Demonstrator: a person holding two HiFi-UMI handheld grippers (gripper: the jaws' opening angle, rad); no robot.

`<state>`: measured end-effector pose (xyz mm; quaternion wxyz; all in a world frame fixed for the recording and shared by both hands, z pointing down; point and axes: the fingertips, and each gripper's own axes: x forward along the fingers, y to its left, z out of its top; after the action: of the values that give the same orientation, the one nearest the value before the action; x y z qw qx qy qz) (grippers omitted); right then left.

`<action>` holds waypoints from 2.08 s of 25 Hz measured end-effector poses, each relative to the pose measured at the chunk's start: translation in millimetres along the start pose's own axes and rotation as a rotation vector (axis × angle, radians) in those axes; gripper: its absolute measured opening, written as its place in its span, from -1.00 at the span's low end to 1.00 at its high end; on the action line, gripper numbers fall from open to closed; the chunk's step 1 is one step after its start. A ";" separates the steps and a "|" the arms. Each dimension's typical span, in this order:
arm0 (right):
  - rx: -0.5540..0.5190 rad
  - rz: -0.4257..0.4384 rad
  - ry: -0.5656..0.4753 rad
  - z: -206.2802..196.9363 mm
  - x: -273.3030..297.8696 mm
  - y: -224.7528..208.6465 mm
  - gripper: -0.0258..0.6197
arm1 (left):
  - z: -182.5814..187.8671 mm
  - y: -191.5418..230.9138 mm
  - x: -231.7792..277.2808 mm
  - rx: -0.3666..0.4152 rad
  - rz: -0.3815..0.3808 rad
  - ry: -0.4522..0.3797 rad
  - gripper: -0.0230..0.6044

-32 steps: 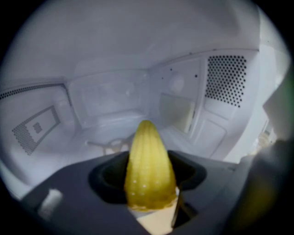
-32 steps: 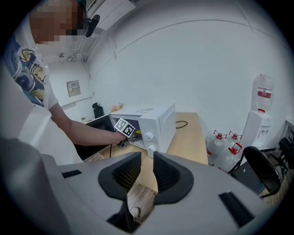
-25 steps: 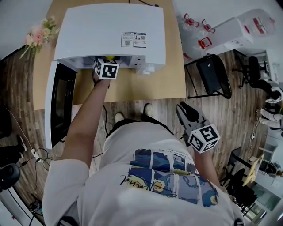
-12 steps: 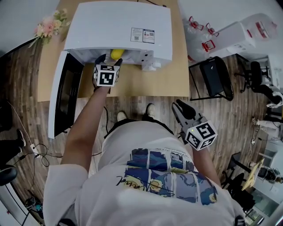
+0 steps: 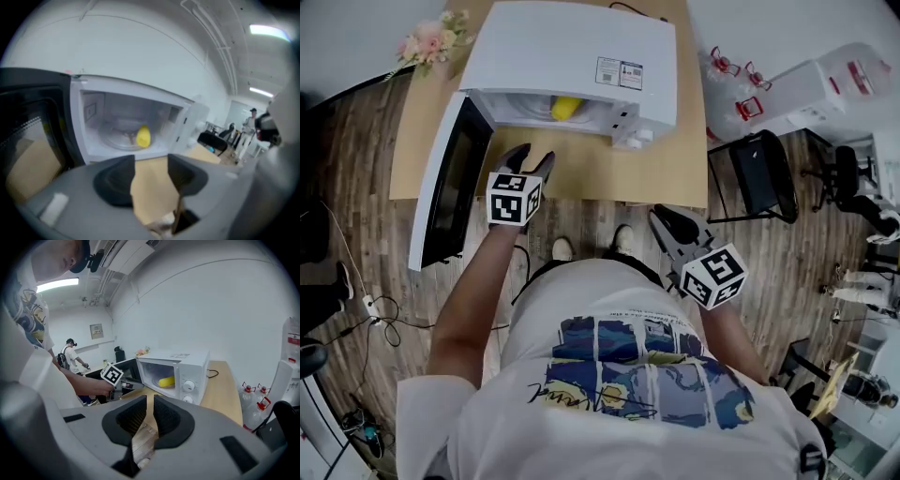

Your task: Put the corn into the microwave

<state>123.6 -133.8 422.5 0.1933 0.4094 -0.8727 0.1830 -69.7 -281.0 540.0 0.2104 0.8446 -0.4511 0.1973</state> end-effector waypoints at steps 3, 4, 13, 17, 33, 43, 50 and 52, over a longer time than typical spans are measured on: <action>-0.014 0.032 -0.010 4.4 8.5 10.2 -0.80 | -5.8 -10.4 -32.4 -0.028 -0.032 -0.017 -0.33; -0.018 0.040 -0.010 5.3 9.8 13.7 -0.81 | -8.1 -14.9 -43.3 -0.040 -0.043 -0.021 -0.39; -0.062 0.092 -0.024 12.7 19.7 39.6 -0.86 | -12.9 -51.7 -115.7 -0.052 -0.148 -0.045 -0.90; -0.076 0.102 -0.016 12.2 18.9 47.5 -0.87 | -12.1 -70.3 -127.5 -0.043 -0.206 -0.033 -0.90; -0.088 0.071 -0.027 15.3 17.3 53.7 -0.89 | -5.6 -93.2 -128.9 0.023 -0.298 -0.022 -0.90; -0.111 0.078 -0.026 16.1 20.0 61.1 -0.89 | -9.1 -87.8 -133.7 0.014 -0.288 -0.028 -0.90; -0.122 0.079 -0.022 13.1 19.7 63.6 -0.89 | -14.7 -89.4 -133.5 0.015 -0.287 -0.022 -0.90; -0.122 0.078 -0.021 12.5 19.3 63.6 -0.89 | -15.9 -89.8 -133.1 0.015 -0.288 -0.019 -0.90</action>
<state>59.9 -114.1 411.0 0.2015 0.3645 -0.8995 0.1323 -64.7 -136.9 467.7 0.2260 0.9040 -0.3256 0.1604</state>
